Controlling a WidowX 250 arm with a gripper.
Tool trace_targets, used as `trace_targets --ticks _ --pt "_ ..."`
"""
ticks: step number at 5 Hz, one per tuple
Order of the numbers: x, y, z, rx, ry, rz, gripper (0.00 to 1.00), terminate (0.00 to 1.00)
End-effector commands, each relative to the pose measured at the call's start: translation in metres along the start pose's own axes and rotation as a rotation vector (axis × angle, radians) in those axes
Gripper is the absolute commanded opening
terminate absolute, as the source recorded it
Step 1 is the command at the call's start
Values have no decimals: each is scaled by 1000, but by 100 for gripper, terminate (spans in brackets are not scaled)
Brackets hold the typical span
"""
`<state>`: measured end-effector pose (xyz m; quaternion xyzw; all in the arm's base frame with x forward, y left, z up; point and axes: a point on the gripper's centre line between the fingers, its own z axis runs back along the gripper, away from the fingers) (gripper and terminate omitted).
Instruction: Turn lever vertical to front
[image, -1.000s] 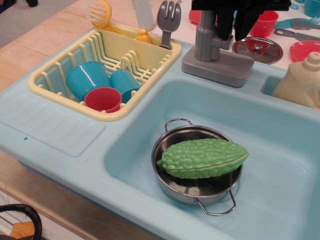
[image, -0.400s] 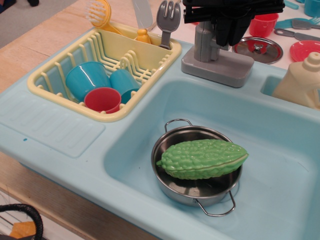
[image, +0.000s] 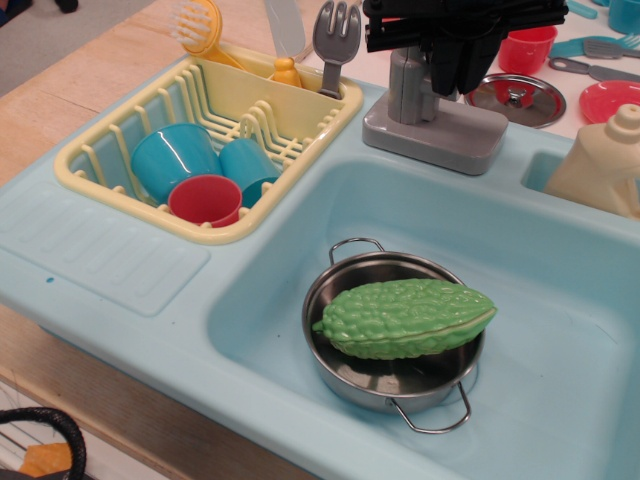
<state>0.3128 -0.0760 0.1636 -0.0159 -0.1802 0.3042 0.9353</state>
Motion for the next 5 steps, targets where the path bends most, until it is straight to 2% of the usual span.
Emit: trace_targets --ticks 1,4,5 --pt "-25 16 6 -10 60 46 0 0" --pt "-29 26 -5 -46 64 63 0 0" --pt "-29 26 -5 -46 64 63 100 100"
